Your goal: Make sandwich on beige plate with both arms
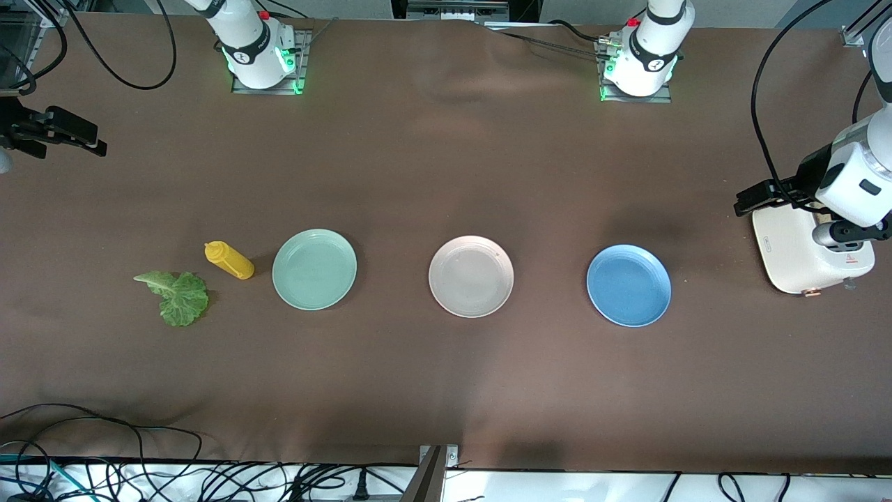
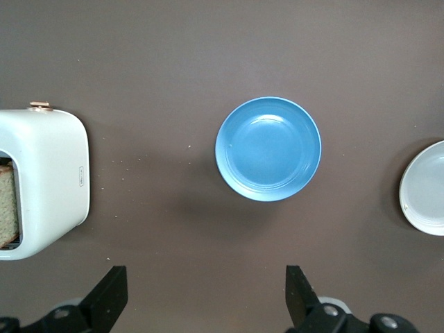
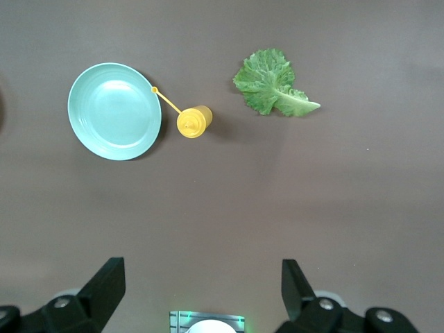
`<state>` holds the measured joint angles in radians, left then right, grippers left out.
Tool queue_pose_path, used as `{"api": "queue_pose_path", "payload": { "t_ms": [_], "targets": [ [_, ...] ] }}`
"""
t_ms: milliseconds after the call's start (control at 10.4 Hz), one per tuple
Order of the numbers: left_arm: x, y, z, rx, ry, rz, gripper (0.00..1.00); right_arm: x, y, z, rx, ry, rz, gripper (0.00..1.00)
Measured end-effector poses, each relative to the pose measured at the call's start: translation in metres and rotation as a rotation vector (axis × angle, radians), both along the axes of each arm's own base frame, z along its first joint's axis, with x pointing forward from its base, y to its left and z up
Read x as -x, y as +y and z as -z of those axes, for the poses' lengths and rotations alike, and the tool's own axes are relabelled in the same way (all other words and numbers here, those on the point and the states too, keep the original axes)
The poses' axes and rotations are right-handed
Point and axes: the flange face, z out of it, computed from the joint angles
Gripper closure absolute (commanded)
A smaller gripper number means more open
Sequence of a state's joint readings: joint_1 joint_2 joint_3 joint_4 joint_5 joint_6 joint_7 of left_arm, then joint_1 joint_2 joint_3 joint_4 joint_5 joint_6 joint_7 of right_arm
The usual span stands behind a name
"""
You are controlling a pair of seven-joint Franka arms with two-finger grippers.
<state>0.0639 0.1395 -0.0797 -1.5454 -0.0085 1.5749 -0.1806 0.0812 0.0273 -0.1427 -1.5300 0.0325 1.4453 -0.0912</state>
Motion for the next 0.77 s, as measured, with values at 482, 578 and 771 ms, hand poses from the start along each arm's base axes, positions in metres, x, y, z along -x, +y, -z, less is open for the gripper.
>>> {"api": "queue_pose_path", "payload": {
  "t_ms": [482, 578, 771],
  "targets": [
    [0.0011, -0.0001, 0.0008, 0.000, 0.010, 0.000, 0.00, 0.0000, 0.0000, 0.0000, 0.000, 0.000, 0.000, 0.00],
    [0.0011, -0.0003, 0.0008, 0.000, 0.010, 0.001, 0.00, 0.0000, 0.0000, 0.0000, 0.000, 0.000, 0.000, 0.00],
    [0.0012, -0.0014, 0.0008, 0.000, 0.010, 0.003, 0.00, 0.0000, 0.0000, 0.0000, 0.000, 0.000, 0.000, 0.00]
  ]
}}
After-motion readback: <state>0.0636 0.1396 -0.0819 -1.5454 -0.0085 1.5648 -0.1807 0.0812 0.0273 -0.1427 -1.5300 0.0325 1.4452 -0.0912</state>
